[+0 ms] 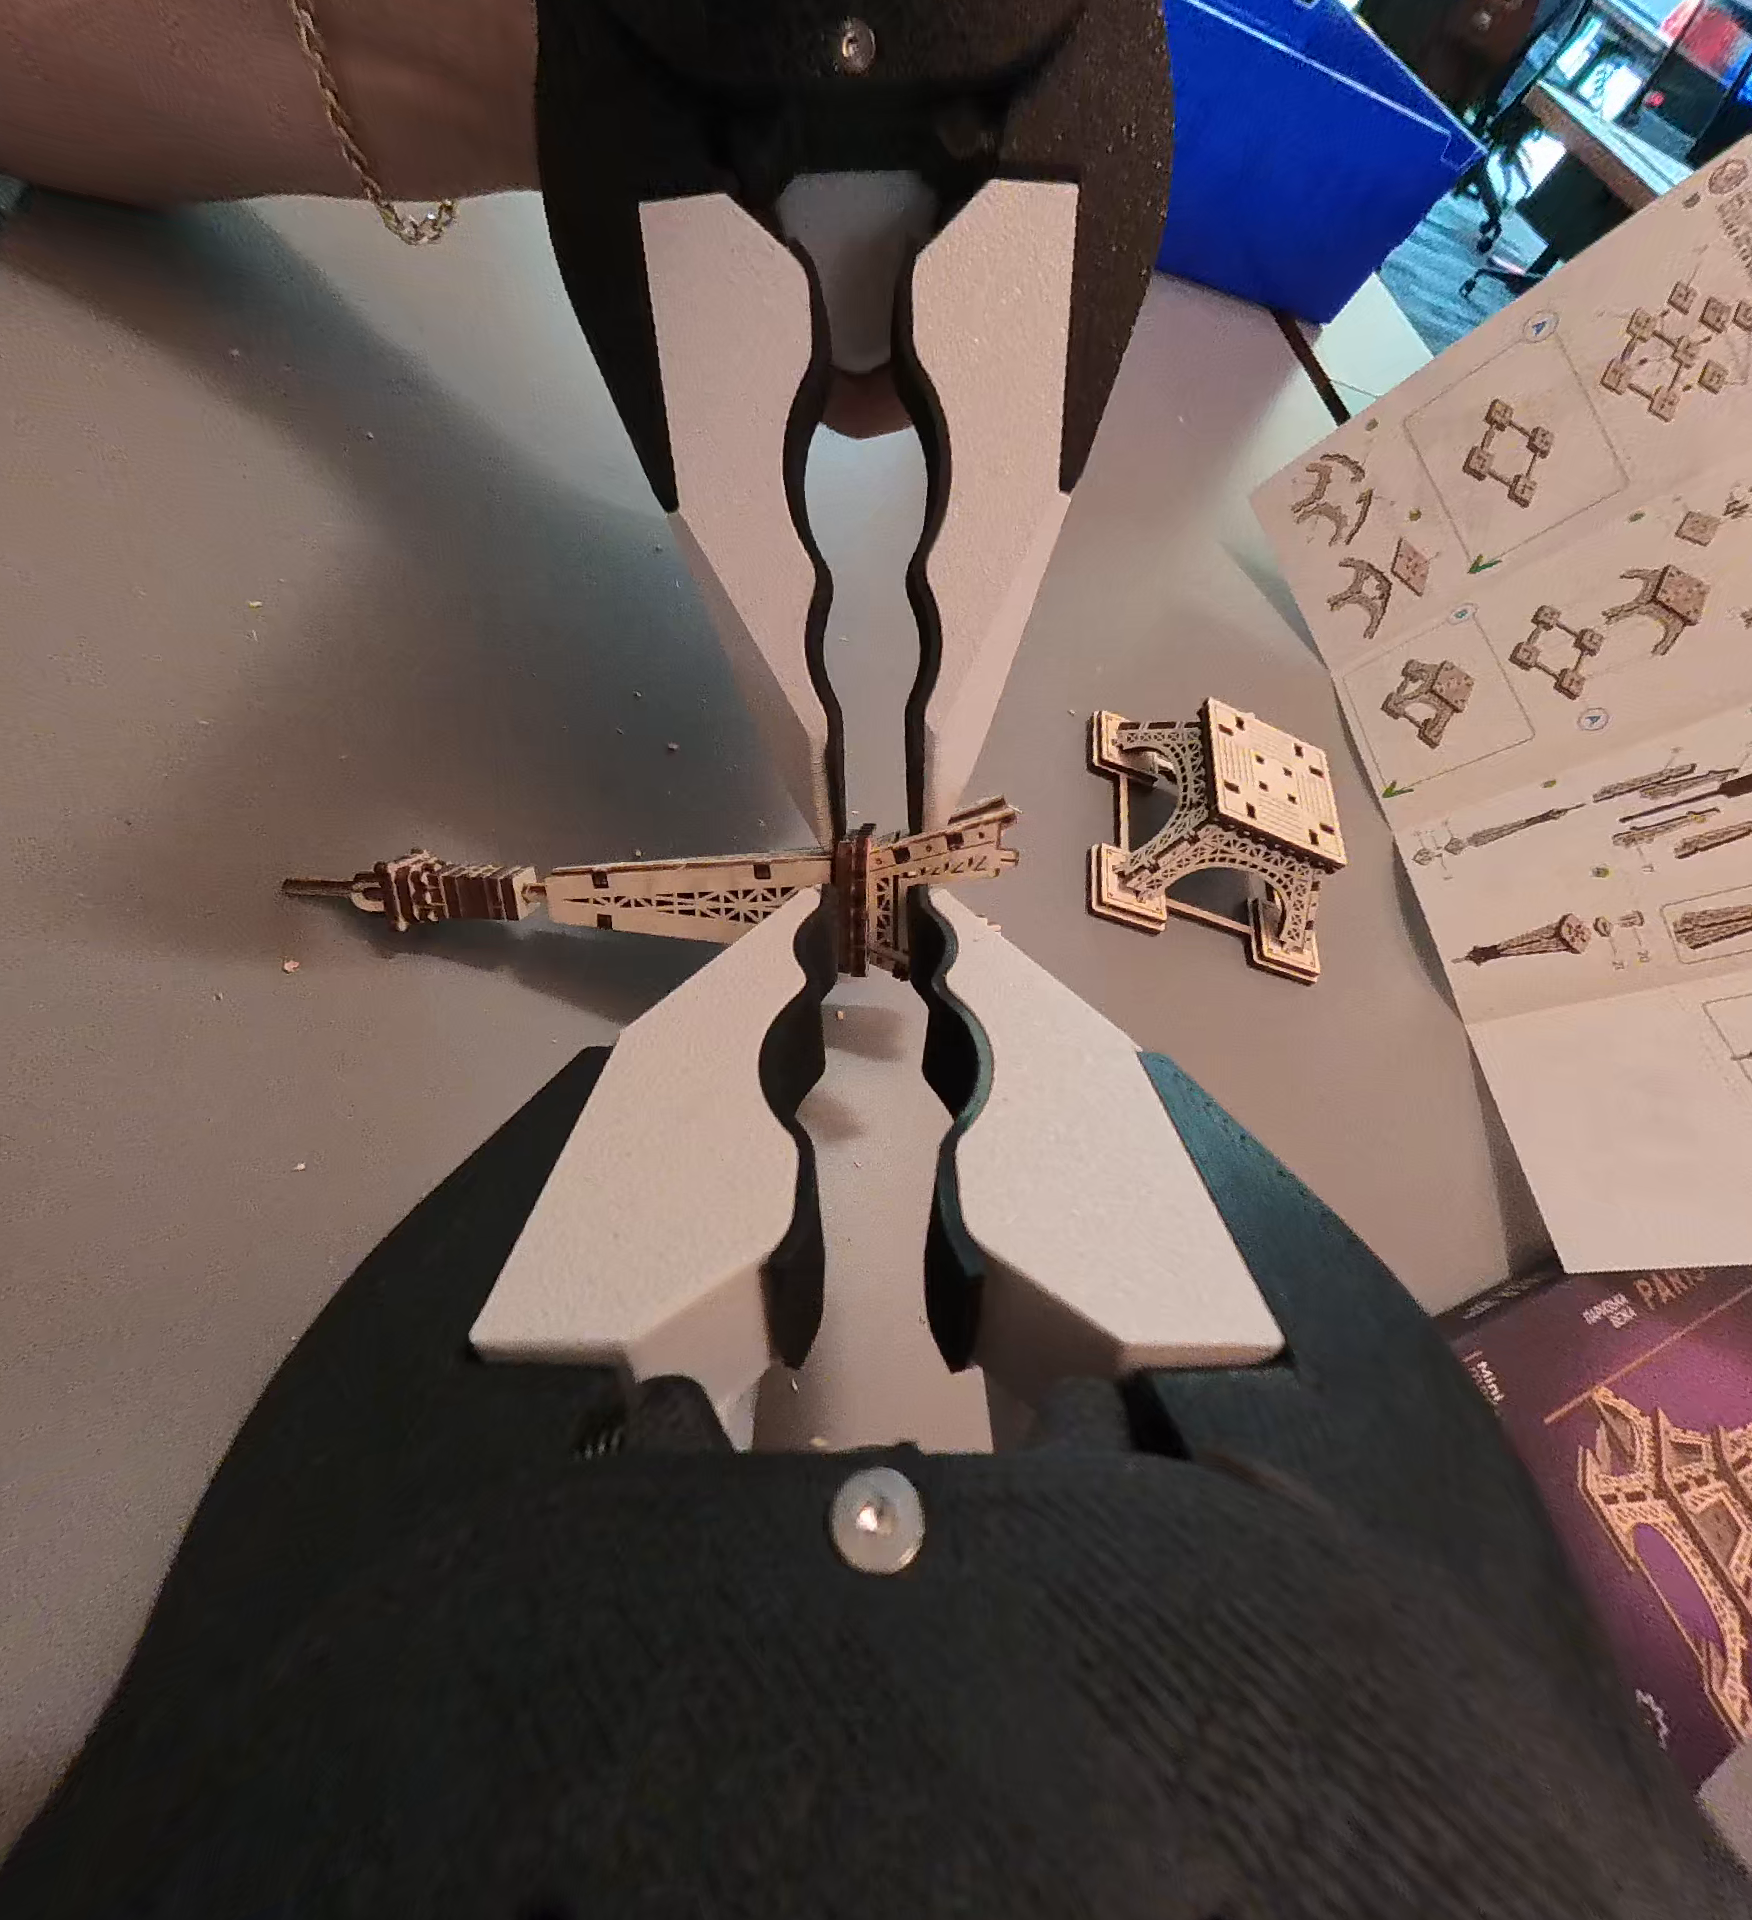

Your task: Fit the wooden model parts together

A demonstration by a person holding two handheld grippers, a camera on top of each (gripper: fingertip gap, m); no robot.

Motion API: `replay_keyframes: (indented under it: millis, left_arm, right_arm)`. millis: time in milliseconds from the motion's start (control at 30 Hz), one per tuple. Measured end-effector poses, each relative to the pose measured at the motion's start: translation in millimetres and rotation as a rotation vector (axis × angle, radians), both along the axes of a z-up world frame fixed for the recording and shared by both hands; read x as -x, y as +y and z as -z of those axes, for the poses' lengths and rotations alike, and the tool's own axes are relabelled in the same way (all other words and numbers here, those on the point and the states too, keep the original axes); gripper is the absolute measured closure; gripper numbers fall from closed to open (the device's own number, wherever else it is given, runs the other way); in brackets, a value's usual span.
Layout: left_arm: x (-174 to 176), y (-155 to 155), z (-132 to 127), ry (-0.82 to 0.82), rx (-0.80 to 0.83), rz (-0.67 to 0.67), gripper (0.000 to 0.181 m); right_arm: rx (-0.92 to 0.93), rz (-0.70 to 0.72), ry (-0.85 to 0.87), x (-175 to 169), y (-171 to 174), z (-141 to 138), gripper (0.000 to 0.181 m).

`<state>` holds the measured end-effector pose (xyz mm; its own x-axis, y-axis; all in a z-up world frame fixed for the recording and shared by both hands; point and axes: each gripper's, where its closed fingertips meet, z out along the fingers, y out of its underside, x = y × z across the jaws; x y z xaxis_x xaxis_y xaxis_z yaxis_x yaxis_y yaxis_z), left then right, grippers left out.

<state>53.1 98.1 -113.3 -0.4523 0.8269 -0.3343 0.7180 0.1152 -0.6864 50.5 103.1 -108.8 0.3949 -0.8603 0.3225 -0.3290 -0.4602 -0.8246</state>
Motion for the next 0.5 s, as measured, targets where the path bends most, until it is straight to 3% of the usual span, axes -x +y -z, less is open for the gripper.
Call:
replay_keyframes:
  millis: [267,500]
  left_arm:
    - [-5,0,-9,0.046,0.063,0.029,0.17]
    - [-13,-2,-42,0.321,0.19,0.062,0.17]
  right_arm:
    - [0.004,0.008,-0.038,-3,-3,-3,0.166]
    - [-0.03,0.032,-0.16,0,-13,-21,0.136]
